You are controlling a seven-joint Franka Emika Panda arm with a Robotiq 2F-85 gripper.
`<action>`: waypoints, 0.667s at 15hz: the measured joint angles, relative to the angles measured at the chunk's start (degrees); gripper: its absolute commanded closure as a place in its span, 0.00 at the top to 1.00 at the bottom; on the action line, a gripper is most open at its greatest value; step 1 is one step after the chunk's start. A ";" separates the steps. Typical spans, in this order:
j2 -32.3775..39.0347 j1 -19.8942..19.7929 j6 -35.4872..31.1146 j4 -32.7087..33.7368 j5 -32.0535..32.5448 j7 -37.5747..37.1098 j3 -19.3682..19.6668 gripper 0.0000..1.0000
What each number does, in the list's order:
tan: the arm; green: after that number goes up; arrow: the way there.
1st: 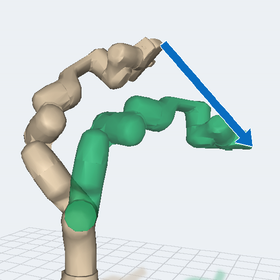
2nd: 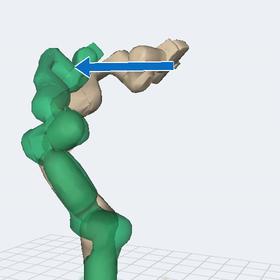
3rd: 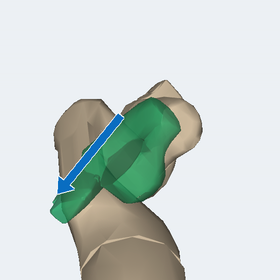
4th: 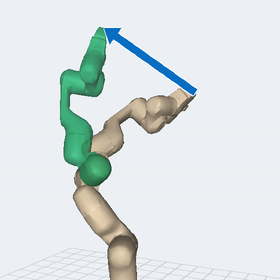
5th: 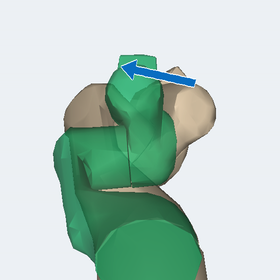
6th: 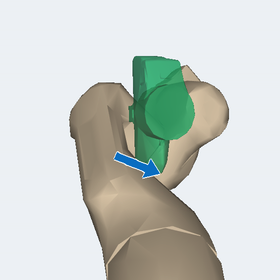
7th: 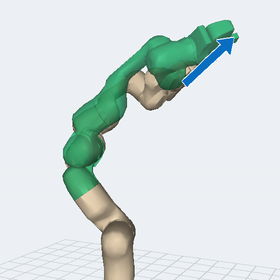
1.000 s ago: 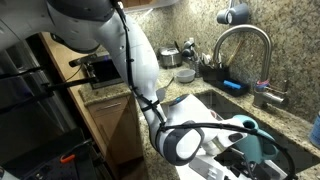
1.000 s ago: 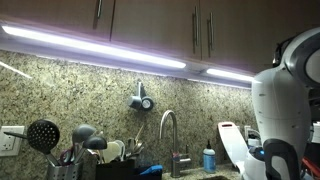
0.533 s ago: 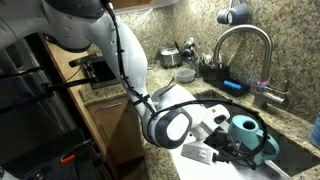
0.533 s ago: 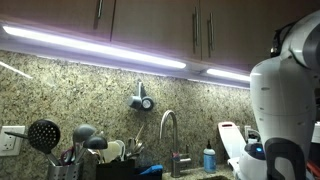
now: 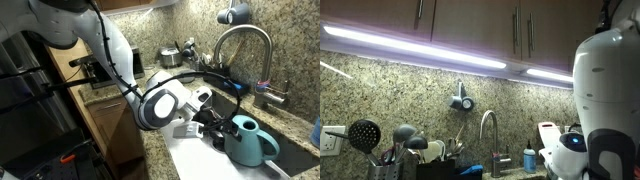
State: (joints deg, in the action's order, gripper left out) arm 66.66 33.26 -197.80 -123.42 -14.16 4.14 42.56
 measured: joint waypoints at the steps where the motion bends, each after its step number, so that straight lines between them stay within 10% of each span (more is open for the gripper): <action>1: -0.71 1.01 0.00 -0.66 -0.19 0.00 0.55 1.00; 10: -4.40 10.50 0.00 -2.12 -2.77 -0.33 6.71 1.00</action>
State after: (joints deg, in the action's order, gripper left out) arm 62.26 43.76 -197.80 -125.54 -16.93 3.80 49.26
